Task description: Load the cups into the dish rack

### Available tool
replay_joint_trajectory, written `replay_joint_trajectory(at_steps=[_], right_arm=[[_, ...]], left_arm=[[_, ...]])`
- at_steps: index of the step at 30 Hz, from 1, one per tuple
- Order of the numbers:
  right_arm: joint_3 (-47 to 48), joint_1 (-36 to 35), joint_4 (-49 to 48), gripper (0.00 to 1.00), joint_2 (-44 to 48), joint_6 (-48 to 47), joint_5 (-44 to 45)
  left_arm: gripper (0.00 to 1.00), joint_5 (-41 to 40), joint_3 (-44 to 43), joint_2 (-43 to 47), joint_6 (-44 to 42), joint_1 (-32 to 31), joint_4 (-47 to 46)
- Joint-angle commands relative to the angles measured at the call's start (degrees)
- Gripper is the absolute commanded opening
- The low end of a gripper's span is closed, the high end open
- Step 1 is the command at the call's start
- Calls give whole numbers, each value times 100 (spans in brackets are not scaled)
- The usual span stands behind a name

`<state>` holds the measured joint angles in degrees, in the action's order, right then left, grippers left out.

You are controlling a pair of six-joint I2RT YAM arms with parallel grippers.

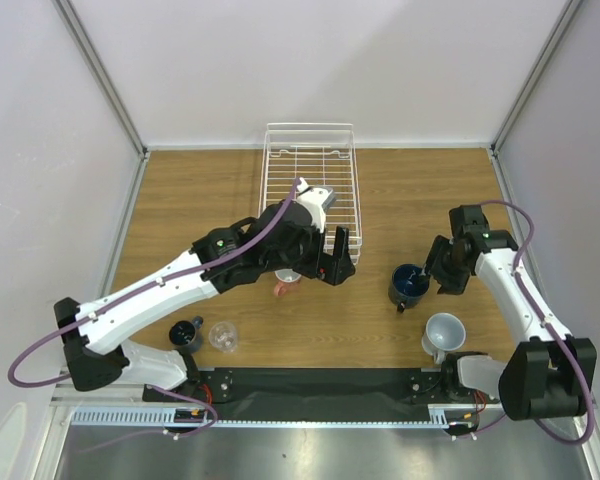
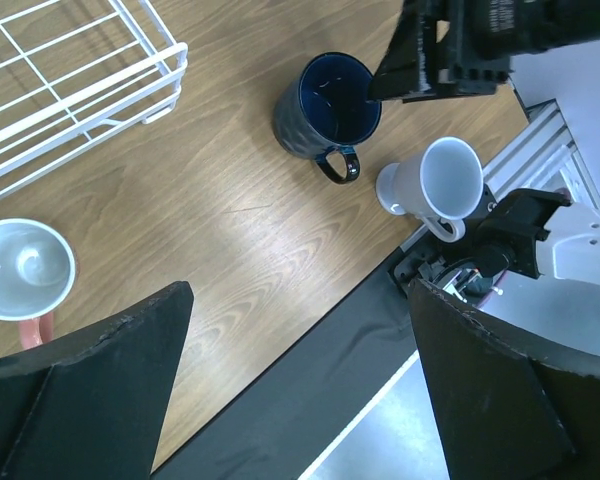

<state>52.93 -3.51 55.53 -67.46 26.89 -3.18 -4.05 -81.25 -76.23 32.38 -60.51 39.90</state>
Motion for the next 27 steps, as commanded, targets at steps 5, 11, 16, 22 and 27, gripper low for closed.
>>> replay_joint_trajectory(at_steps=[5, 11, 16, 22, 27], right_arm=[[-107, -1, -516, 49, -451, -62, -34], [-195, -97, -745, 47, -838, 43, 19], [-169, -334, -798, 37, -1260, 132, 212], [42, -396, -719, 9, -1121, 149, 195], [656, -396, -368, 0, -814, 132, 55]], left_arm=[[95, 133, 171, 485, -21, 92, -184], [95, 142, 347, 653, 40, 153, -167], [95, 159, 417, 846, 93, 206, -140], [96, 501, 312, 987, 347, 504, -105], [96, 923, -153, 741, 866, 926, 237]])
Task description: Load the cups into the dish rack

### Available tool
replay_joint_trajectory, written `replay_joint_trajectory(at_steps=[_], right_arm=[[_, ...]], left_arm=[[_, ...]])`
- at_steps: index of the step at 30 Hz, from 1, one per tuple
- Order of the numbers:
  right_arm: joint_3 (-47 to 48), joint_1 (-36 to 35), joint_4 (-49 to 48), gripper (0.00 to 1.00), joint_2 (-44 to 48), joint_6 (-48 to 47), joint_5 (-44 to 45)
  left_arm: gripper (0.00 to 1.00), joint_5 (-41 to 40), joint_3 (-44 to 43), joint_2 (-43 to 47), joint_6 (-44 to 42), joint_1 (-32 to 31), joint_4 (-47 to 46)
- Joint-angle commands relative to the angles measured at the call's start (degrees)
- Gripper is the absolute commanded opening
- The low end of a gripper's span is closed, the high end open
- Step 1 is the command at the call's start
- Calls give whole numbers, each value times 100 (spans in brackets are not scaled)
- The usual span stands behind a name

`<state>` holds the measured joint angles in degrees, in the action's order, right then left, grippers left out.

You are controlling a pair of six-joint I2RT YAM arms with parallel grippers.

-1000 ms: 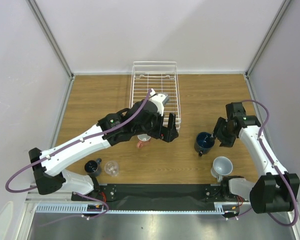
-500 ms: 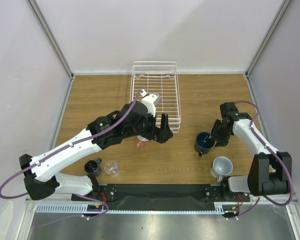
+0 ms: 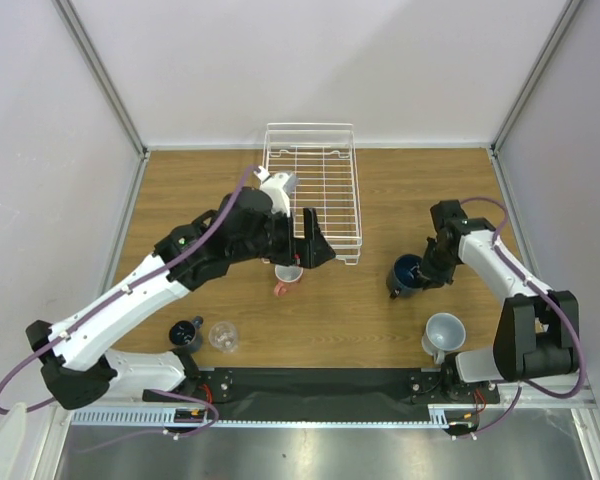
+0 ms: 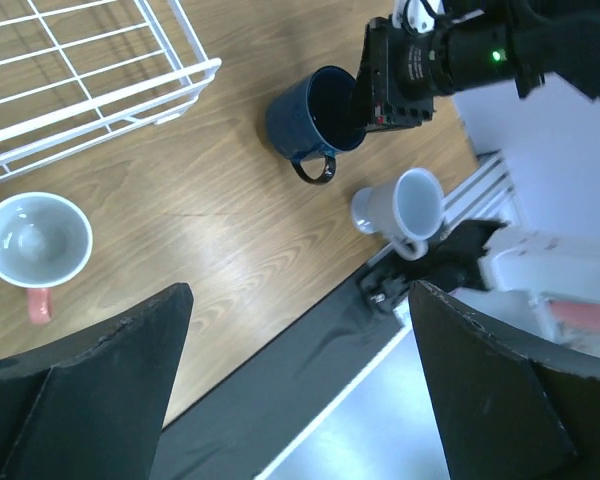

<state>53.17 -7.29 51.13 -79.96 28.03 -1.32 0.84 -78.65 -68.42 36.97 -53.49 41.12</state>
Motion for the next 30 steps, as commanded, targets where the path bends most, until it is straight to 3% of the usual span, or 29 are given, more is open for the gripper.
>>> replay_joint_trajectory(at_steps=[1, 5, 8, 14, 17, 23, 30], right_arm=[[860, -9, 107, 0, 490, 53, -184], [1422, 26, -41, 0, 903, 219, -1138], [1600, 26, -532, 0, 1403, 622, -2113], [1311, -53, -2895, 0, 2351, 1924, -3479], [1038, -308, -4528, 0, 2870, 2364, -3454], [774, -790, -6033, 0, 3013, 2821, -3752], [634, -1608, -6309, 0, 3013, 2655, -3437]], left_arm=[[96, 530, -484, -74, 468, 278, 106], [96, 1293, -555, -127, 1064, 620, -384], [96, 2181, -100, -14, 1862, 883, -1463], [95, 3114, 824, 277, 3612, 1069, -3486], [95, 3326, 1026, 277, 4175, 1061, -4330], [92, 3414, 1536, 479, 4696, 1043, -5799], [88, 3458, 1801, 637, 4855, 1043, -6485]])
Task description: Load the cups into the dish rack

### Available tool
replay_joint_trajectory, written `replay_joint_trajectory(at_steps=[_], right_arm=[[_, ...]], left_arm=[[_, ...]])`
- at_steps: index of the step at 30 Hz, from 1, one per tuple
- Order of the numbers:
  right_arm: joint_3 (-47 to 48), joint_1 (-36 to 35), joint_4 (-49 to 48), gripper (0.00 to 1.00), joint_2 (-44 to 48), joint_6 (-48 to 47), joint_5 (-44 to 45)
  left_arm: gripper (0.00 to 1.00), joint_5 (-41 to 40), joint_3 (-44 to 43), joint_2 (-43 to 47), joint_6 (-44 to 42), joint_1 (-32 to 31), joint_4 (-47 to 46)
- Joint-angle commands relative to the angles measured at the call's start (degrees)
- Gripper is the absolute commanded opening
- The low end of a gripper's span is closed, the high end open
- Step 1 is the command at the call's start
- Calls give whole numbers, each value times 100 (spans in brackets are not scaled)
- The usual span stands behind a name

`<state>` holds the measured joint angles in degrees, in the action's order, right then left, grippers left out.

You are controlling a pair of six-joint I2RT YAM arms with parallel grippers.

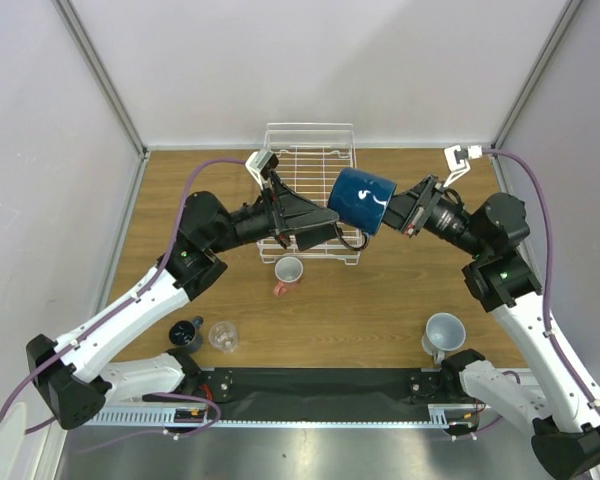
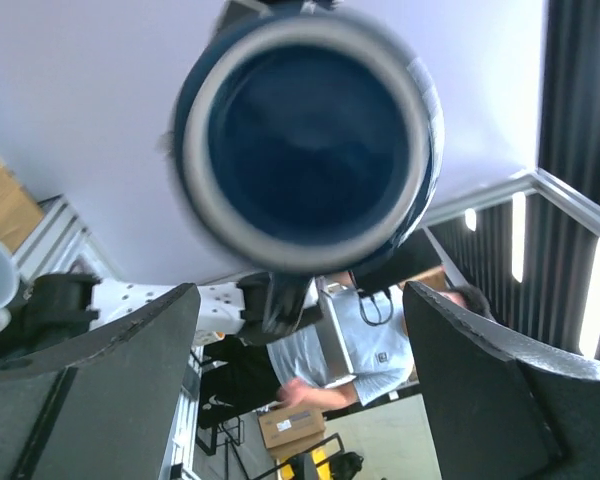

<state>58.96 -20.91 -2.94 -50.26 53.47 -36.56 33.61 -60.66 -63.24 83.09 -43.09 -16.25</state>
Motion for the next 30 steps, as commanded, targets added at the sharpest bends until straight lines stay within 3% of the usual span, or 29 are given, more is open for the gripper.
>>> replay_joint_trajectory(at_steps=[1, 14, 23, 26, 30], right_arm=[[37, -317, -901, 0, 43, 119, 131], [-139, -968, -936, 0, 113, 67, 1168], [-113, -1179, -936, 0, -72, 40, 1230], [-113, -1179, -980, 0, -107, 40, 1177], [-104, -1196, -989, 0, -107, 23, 1203]], left_arm=[[88, 181, -24, 128, 182, -6, -713], [71, 190, -94, 128, -82, -226, -396], [59, 287, -191, 49, -179, -270, -186], [51, 357, -174, -4, -109, -279, -360], [55, 384, -314, -92, -161, -314, -326]])
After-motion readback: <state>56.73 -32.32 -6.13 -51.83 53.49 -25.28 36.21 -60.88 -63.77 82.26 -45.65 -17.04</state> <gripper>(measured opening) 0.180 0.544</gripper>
